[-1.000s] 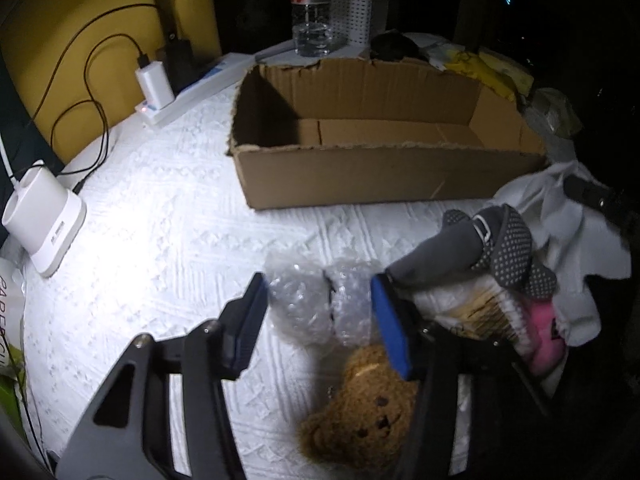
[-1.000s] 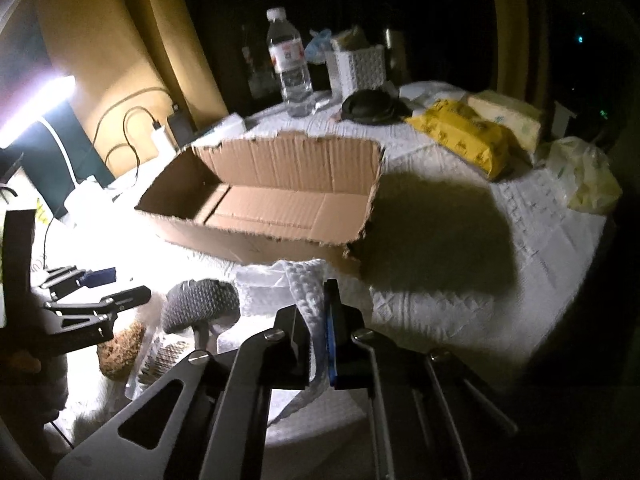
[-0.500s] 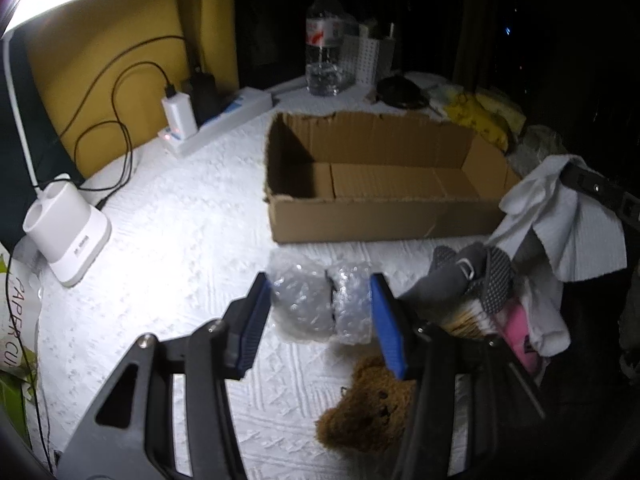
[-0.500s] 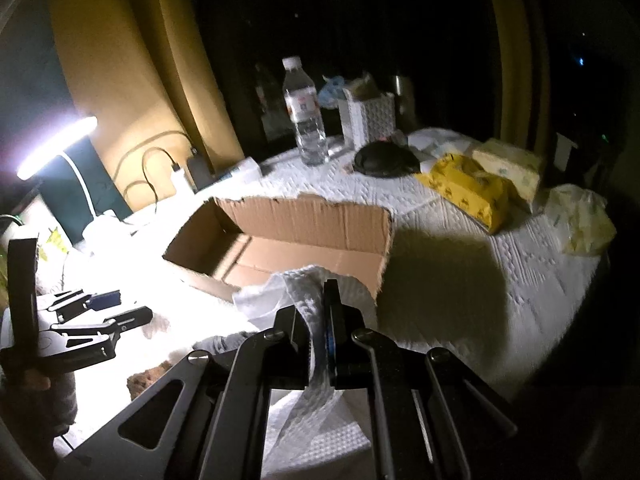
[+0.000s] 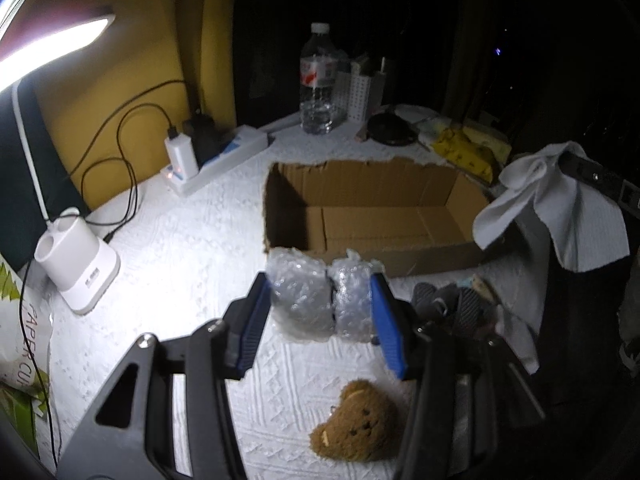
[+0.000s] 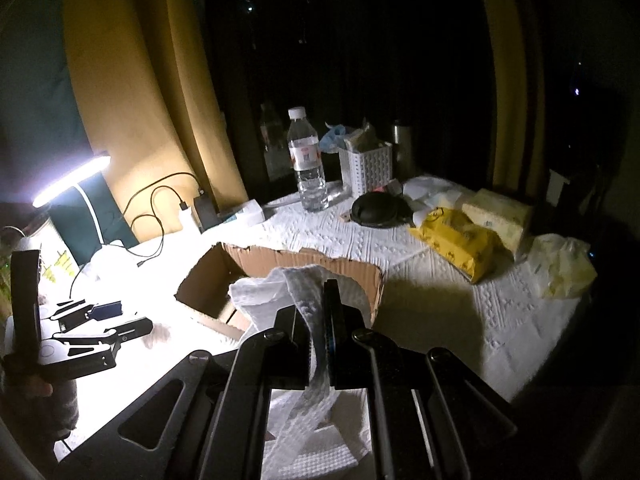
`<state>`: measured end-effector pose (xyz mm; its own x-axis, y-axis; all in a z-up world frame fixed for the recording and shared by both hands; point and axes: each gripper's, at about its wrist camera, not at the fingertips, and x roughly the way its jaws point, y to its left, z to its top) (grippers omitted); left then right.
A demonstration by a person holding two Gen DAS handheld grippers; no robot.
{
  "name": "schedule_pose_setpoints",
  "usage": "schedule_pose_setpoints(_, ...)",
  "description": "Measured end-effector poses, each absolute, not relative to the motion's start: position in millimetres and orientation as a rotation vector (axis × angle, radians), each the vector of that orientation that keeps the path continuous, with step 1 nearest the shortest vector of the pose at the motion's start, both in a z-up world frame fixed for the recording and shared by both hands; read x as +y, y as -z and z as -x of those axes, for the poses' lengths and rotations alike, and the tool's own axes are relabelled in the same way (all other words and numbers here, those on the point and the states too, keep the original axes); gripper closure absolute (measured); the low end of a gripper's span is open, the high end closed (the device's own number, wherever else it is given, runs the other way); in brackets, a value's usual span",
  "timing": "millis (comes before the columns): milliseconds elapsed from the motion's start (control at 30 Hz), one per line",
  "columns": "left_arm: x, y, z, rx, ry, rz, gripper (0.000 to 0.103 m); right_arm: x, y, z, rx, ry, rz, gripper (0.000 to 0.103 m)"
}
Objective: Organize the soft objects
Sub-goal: 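Lower the bubble-wrapped items into the box with the left tool while the right tool places the towel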
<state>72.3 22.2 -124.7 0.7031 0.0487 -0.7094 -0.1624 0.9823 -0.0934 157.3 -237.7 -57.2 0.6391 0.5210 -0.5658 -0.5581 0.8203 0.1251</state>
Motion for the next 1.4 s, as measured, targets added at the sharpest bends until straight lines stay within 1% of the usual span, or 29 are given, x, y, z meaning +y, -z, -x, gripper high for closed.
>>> schedule_pose_setpoints(300,15,107,-98,0.743,-0.103,0.127,0.052,-236,53,-173,0.611,-0.634,0.059,0.097)
schedule_pose_setpoints(567,10,105,-127,0.718,-0.076,0.126,0.052,-232,60,-194,0.622,-0.639,0.058,0.097)
schedule_pose_setpoints(867,26,120,-162,0.747,-0.115,0.127,0.052,-227,78,-222,0.655,-0.632,0.052,0.097)
schedule_pose_setpoints(1400,47,158,-204,0.807,-0.141,0.157,0.052,-204,132,-270,0.756,-0.627,0.07,0.097)
